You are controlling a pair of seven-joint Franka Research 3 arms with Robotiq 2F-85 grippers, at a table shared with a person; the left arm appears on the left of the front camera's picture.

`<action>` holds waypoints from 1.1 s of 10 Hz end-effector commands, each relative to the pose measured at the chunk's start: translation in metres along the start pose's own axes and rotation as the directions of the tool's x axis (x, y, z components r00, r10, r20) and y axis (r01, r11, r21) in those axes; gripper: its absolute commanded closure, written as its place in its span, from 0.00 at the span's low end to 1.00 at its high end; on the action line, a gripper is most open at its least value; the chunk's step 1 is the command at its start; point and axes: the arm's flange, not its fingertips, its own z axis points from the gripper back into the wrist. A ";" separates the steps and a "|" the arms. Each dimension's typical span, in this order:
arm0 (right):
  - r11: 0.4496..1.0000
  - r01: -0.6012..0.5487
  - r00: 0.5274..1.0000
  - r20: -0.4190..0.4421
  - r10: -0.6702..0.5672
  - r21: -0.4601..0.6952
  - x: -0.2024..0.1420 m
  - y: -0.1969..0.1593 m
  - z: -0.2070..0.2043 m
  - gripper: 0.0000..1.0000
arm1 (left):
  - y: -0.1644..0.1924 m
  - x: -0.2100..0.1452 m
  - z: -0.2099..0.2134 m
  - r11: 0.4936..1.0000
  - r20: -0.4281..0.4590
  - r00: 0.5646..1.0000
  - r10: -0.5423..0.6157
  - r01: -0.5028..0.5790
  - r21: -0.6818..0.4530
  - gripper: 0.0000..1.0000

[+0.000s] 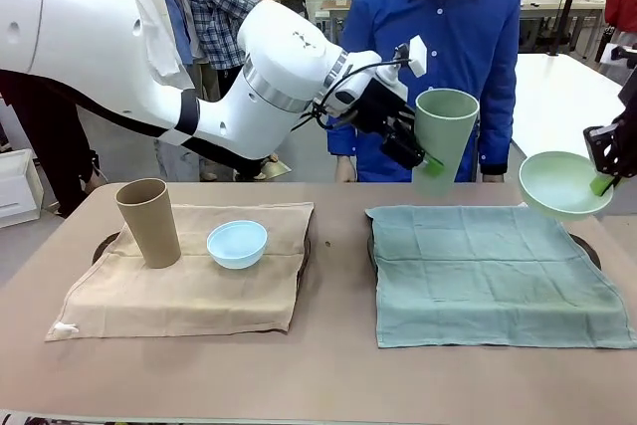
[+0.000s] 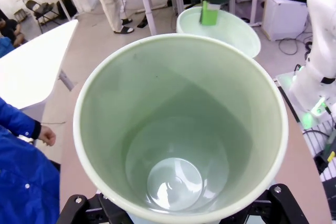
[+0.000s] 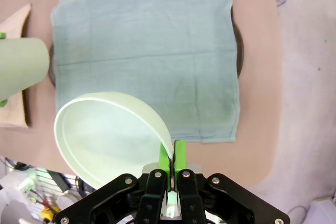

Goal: Set up a tray with a mat and arrange the tableware.
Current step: Place the Picnic Bowl and Reusable plastic cup back onto the Handle tray in front of the human's position.

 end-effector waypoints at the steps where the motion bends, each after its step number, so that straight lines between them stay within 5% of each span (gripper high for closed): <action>1: 0.998 -0.004 0.998 -0.055 0.007 0.056 0.029 -0.011 -0.025 0.96 | -0.006 -0.026 -0.016 0.999 0.078 0.997 -0.007 0.010 -0.034 0.16; 7: 0.990 0.055 0.985 -0.170 -0.032 0.133 0.056 -0.036 -0.132 0.96 | 0.013 -0.086 -0.076 0.992 0.079 0.995 0.054 -0.044 -0.119 0.16; 11: 0.991 0.096 0.983 -0.163 -0.080 0.092 0.062 -0.052 -0.152 0.96 | 0.024 -0.105 -0.082 0.990 0.087 0.994 0.059 -0.047 -0.132 0.16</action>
